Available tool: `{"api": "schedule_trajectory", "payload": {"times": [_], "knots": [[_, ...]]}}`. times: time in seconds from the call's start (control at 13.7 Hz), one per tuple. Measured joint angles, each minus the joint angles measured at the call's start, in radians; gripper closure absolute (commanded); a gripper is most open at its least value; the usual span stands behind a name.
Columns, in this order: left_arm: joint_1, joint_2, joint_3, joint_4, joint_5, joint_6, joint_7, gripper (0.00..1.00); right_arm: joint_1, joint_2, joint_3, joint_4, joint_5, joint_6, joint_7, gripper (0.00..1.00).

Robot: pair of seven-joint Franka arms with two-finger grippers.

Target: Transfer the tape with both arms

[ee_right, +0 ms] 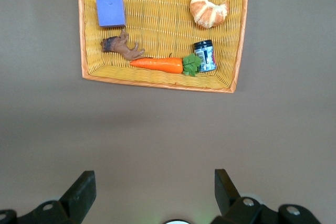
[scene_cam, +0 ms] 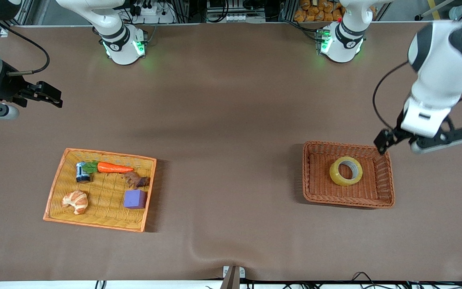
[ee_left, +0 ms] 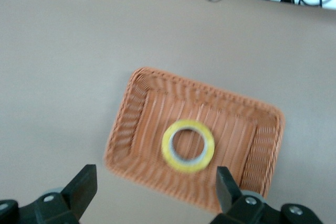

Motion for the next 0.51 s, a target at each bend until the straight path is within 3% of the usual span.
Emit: {"api": "schedule_trajectory", "payload": {"times": [0.29, 0.51], "knots": [[0.001, -0.022, -0.003, 0.189, -0.116, -0.308, 0.13, 0.0, 0.0, 0.0, 0.0, 0.0, 0.0, -0.006, 0.0, 0.0], [0.01, -0.011, 0.008, 0.276, -0.184, -0.422, 0.217, 0.0, 0.001, 0.0, 0.0, 0.0, 0.0, -0.008, 0.0, 0.0]]}}
